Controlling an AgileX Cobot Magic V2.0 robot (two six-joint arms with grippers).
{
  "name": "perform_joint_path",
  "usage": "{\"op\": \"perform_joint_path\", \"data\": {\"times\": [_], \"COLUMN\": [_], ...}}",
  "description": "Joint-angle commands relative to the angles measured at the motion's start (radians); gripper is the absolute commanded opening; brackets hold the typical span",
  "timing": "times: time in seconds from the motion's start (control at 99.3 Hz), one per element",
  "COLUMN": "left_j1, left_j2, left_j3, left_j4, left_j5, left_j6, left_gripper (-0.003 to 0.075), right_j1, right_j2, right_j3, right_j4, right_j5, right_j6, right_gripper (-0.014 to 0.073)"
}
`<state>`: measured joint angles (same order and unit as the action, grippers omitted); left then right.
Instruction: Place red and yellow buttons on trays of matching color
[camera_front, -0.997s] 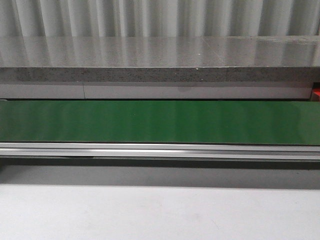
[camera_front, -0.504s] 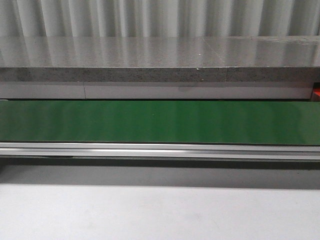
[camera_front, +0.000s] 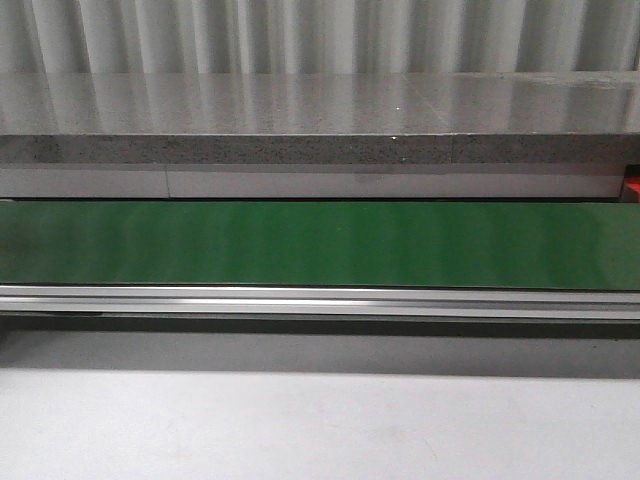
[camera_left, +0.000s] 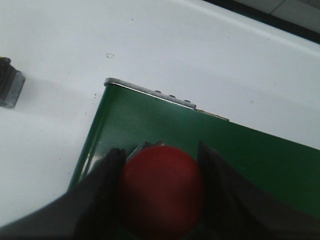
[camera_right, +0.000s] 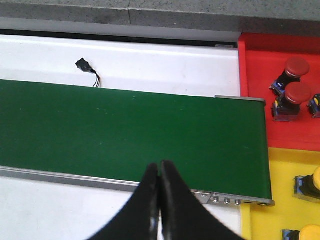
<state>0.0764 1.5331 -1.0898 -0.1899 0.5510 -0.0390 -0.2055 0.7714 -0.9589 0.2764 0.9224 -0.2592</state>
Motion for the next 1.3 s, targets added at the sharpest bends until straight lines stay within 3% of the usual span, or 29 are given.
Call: {"op": "perform_joint_path", "data": {"times": [0.0,0.413,0.504,0.605,0.776,0.846,1.139,1.29], "left_j1": [-0.017,-0.023,-0.023,-0.023,-0.023,-0.023,-0.019,0.034], "left_j2": [-0.027,0.012,0.014,0.014,0.014,0.009,-0.079,-0.086], "left_j3": [-0.025,-0.019,-0.019,-0.019,-0.019,-0.023,-0.102,-0.129], "left_j4": [0.021,0.046,0.046,0.046,0.046,0.046,0.083,0.083], "left_j5": [-0.073,-0.039,-0.036,-0.028,-0.020,-0.007,0.013,0.009], "left_j6": [0.004,0.004,0.004,0.004,0.004,0.004,0.004,0.004], "left_gripper": [-0.0019,-0.0015,0.0026,0.0165,0.0586,0.0664,0.0640,0.0639], "right_j1": [0.000,0.000,0.000,0.000,0.000,0.000,0.000,0.000], "right_j2": [-0.007,-0.007,-0.007,-0.007,-0.007,-0.007,-0.007,-0.007], "right_j3": [-0.022,-0.022,-0.022,-0.022,-0.022,-0.022,-0.022,-0.022], "right_j4": [0.012,0.012,0.012,0.012,0.012,0.012,0.012,0.012], "right_j5": [-0.058,-0.058,-0.058,-0.058,-0.058,-0.058,-0.058,-0.058], "right_j6": [-0.010,-0.010,-0.010,-0.010,-0.010,-0.010,-0.010,-0.010], "right_gripper": [-0.0124,-0.0124,-0.0124,-0.0124,-0.0124,-0.0124,-0.0124,-0.0124]}}
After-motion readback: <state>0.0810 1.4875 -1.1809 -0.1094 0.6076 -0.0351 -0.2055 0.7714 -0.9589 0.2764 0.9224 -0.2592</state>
